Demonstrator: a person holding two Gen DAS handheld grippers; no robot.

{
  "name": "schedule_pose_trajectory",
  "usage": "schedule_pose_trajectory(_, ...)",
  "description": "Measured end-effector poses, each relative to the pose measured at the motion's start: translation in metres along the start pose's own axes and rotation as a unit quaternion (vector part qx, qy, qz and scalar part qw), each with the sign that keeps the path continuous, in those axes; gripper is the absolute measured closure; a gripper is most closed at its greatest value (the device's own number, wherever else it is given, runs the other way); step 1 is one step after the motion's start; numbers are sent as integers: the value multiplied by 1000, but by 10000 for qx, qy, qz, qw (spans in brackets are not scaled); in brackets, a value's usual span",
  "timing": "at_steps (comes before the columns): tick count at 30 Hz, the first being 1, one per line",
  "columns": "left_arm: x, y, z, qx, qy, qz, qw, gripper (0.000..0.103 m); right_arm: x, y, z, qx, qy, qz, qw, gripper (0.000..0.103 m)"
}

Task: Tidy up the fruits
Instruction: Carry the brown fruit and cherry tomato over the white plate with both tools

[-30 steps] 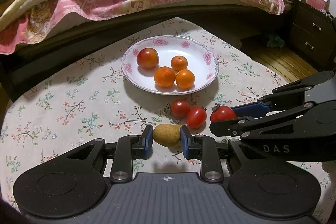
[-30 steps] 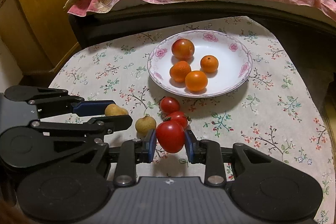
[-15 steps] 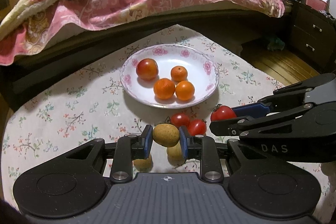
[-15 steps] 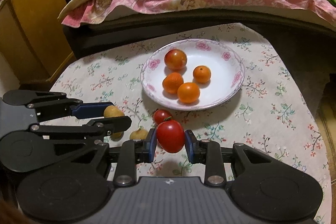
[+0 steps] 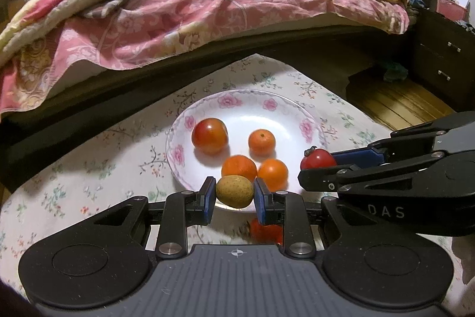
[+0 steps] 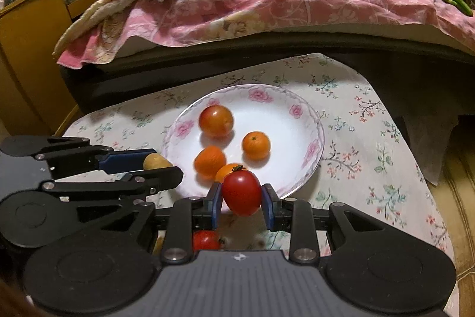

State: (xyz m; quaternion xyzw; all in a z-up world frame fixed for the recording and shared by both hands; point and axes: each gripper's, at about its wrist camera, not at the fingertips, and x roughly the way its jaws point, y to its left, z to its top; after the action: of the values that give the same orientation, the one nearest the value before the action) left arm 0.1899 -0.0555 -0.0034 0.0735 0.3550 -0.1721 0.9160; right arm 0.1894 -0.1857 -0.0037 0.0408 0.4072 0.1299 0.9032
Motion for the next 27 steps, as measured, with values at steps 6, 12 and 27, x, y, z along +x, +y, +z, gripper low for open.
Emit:
schedule_pose_trajectory(6,20,6,8,-55,-23,11,10000,70,19,-11,11,58,-13,-41,10000,70)
schedule_pose_trajectory(12,36,11,10,-77,-49,25,10000,70,36,-17,17,24,-22,-109,9999,70)
schedule_pose_trajectory(27,46,23,19,-233,-186,17,9996,50,53,-32,30,405,-84,-33,9991,69)
